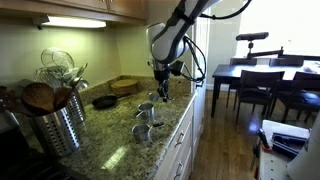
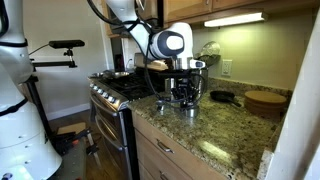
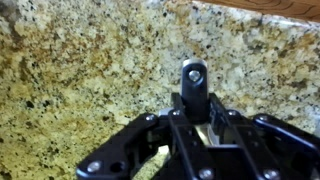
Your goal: Stack the cups
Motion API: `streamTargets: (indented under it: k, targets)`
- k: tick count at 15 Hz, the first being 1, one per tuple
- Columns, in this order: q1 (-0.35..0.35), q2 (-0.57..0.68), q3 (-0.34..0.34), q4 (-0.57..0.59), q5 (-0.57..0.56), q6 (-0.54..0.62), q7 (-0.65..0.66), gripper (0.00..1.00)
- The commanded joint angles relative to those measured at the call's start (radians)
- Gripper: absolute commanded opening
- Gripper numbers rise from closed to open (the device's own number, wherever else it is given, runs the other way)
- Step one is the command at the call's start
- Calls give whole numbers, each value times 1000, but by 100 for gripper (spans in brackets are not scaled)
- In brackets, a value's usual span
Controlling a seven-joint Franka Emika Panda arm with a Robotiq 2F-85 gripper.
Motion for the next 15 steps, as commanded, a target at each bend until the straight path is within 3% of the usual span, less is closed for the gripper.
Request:
streamTargets:
  k: [1, 15]
  targets:
    - [21, -46, 20, -18, -3, -46, -11, 13]
    - [83, -24, 109, -18, 22, -125, -78, 12]
